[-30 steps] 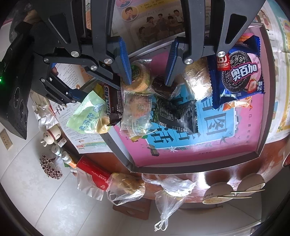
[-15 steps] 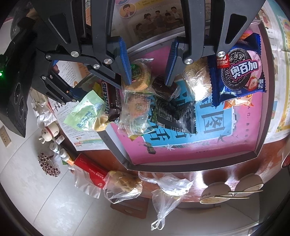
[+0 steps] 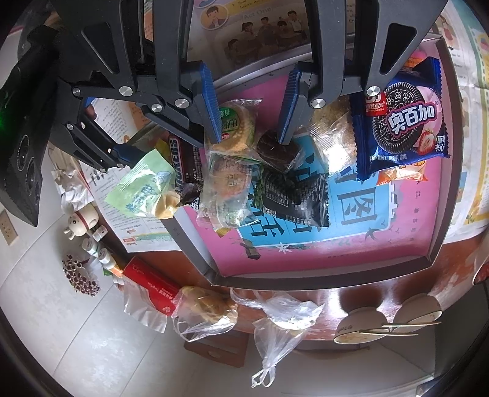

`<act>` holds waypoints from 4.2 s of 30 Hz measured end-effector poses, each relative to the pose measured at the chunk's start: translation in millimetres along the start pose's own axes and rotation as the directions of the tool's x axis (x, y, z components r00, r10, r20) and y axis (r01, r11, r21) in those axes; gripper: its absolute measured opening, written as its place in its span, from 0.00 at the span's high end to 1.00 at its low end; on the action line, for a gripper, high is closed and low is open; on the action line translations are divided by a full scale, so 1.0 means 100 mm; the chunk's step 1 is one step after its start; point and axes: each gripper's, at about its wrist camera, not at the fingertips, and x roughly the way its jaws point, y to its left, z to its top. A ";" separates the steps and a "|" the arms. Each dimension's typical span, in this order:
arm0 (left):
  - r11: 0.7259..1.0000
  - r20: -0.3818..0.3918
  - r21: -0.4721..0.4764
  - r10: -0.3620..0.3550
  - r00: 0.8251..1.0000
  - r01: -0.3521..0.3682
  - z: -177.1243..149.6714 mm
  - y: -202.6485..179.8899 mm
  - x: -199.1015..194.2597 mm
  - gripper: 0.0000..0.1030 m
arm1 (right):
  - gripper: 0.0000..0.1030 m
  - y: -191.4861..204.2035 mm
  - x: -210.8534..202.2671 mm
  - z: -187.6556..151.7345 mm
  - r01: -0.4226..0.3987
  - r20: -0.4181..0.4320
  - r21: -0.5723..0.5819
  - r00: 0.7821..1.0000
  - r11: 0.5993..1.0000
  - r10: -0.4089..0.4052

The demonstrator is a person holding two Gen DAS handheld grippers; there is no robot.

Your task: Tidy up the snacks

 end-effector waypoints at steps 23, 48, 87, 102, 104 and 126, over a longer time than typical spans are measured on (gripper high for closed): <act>1.000 0.023 0.000 0.010 1.000 -0.010 -0.06 0.00 -0.13 0.62 | 0.47 -0.02 -0.18 -0.05 0.015 0.027 0.022 1.000 1.000 -0.015; 0.998 0.080 0.000 0.063 0.995 -0.064 -0.12 -0.07 -0.33 0.33 | 0.36 -0.05 -0.40 -0.09 0.048 0.084 0.059 0.995 0.997 -0.053; 0.993 0.222 -0.019 0.115 0.968 -0.114 -0.49 -0.04 -0.91 0.26 | 0.20 0.19 -0.90 -0.22 0.079 0.208 0.059 0.974 0.995 -0.089; 0.989 0.249 -0.018 0.147 0.957 -0.147 -0.75 -0.02 -1.08 0.26 | 0.15 0.30 -1.14 -0.36 0.051 0.235 0.062 0.970 0.997 -0.065; 0.989 0.250 -0.020 0.150 0.957 -0.150 -0.78 -0.02 -1.09 0.26 | 0.15 0.32 -1.16 -0.38 0.048 0.235 0.061 0.970 0.997 -0.062; 0.984 0.204 -0.063 0.173 0.964 -0.164 -1.31 -0.12 -0.93 0.26 | 0.14 0.23 -1.22 -0.83 0.030 0.176 0.121 0.983 0.992 -0.051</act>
